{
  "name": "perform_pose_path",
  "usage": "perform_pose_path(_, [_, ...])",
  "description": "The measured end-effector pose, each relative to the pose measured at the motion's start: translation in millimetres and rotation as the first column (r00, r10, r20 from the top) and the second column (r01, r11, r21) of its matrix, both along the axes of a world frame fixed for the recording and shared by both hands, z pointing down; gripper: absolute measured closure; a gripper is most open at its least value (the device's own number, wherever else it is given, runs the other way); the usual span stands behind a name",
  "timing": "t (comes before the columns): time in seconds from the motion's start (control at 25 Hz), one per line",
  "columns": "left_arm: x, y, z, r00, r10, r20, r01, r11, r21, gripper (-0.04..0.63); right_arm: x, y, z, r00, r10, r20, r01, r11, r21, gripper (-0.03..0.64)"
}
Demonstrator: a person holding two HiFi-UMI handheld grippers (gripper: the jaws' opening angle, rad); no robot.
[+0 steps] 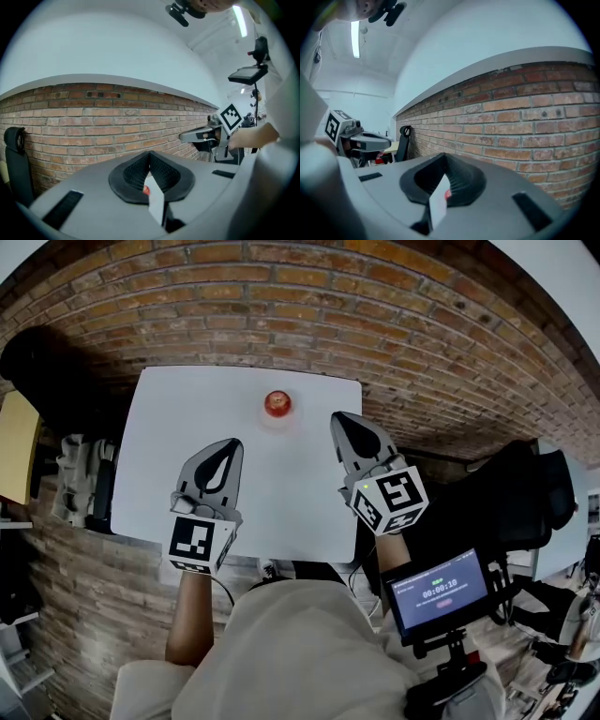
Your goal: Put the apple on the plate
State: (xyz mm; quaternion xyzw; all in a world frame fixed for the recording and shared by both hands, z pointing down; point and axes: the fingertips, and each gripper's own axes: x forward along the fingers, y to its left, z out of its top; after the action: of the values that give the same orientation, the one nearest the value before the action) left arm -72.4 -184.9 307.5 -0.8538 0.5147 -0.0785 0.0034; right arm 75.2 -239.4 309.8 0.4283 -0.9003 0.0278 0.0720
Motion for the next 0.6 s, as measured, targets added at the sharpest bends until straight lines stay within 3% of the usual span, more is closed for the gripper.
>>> perform_pose_path(0.32, [14.7,6.8,-34.8,1.0,0.022,-0.001,-0.022,0.996,0.081,0.59,14.4,30.1,-26.1,1.0,0.021,-0.018,-0.021,0.999,0.046,0.612])
perform_pose_path(0.6, [26.5,12.6,-58.6,0.999,0.038,0.031,-0.042,0.989,0.143,0.591,33.9,42.4,-50.8,0.994,0.103,-0.027,-0.101,0.991,0.086,0.614])
